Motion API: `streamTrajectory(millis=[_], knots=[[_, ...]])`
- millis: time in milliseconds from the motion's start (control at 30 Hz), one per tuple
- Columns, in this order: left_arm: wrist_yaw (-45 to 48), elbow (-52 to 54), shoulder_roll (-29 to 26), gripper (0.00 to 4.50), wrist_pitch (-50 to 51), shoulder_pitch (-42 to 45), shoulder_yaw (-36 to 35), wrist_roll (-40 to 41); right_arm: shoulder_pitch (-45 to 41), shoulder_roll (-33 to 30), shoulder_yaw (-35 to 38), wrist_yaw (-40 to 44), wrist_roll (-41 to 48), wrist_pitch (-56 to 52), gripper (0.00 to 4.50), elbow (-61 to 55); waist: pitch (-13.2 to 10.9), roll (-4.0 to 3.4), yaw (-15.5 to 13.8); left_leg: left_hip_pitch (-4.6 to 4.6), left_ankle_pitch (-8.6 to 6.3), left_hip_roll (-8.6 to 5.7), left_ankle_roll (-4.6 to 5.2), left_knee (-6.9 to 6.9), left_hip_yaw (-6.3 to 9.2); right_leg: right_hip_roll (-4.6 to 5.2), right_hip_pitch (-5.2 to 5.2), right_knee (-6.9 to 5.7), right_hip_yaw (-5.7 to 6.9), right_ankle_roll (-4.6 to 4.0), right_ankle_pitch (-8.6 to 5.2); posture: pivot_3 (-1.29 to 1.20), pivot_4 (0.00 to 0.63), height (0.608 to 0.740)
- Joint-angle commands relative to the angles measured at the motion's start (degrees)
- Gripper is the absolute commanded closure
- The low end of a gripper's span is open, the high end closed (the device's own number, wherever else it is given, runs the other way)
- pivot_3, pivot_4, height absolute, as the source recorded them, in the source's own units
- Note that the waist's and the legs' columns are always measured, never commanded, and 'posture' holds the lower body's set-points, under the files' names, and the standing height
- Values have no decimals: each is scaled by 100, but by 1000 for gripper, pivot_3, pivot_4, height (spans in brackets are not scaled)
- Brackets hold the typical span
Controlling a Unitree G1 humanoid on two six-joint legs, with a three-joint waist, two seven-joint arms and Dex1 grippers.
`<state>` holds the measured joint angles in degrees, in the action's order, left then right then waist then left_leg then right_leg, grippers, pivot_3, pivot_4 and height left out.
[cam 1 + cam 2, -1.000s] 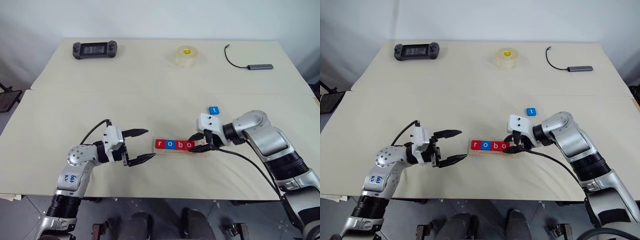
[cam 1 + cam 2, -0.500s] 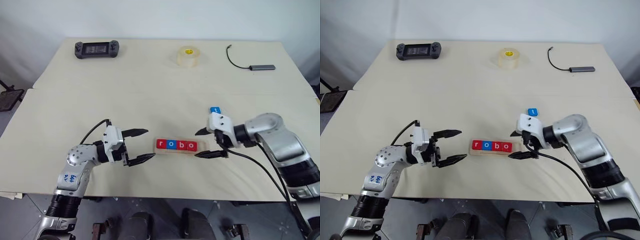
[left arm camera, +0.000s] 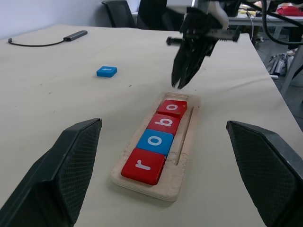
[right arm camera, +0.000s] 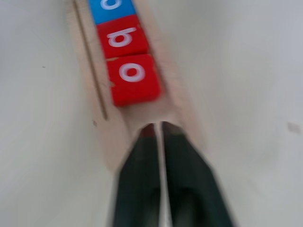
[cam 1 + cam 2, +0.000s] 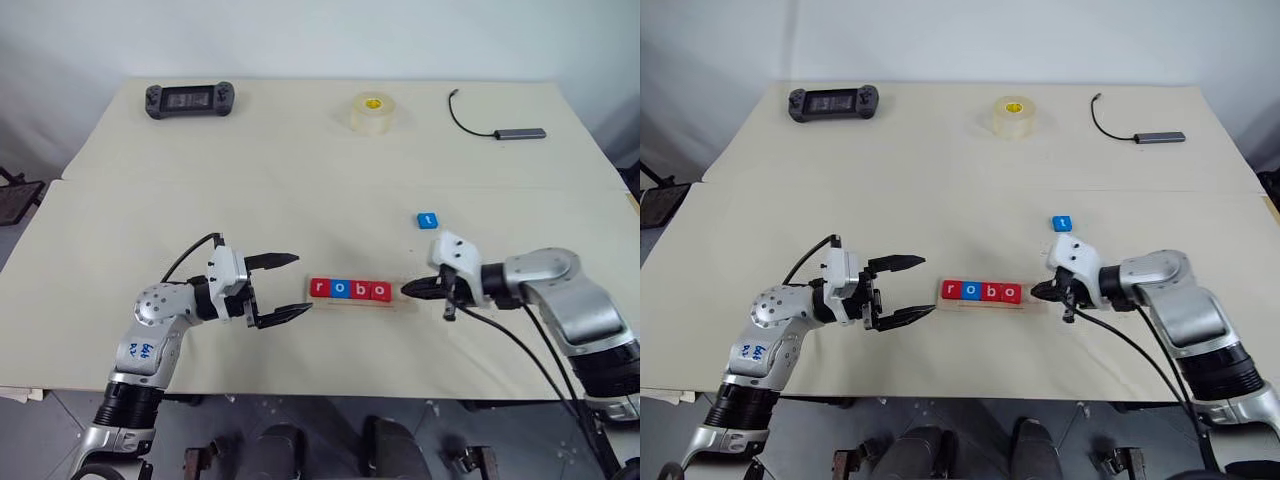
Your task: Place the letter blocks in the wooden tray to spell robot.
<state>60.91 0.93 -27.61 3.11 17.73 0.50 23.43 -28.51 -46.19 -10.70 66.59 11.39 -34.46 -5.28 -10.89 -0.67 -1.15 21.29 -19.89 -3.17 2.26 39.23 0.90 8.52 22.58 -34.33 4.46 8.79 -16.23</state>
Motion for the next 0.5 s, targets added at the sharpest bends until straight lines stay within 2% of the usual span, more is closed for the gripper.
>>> streamTrajectory(millis=[33,333,500], knots=[[9,38,-14,0,-24,43,-58,67,-144,-1,-83,35,39,-110,4448,-252,0,0,-8,0,0,-1,0,0,0,0,0,0,0,0,0,0,150,740],[-84,141,-10,0,-16,-74,-80,68,-485,262,-303,-234,-51,-257,4448,-53,0,0,-10,1,0,-2,1,1,3,1,0,0,1,0,0,0,150,740],[-91,146,-28,0,-21,-92,-82,81,-343,-26,-149,-168,-3,-275,4448,-190,0,0,-18,1,0,-3,1,1,3,1,0,0,1,0,0,0,150,740]])
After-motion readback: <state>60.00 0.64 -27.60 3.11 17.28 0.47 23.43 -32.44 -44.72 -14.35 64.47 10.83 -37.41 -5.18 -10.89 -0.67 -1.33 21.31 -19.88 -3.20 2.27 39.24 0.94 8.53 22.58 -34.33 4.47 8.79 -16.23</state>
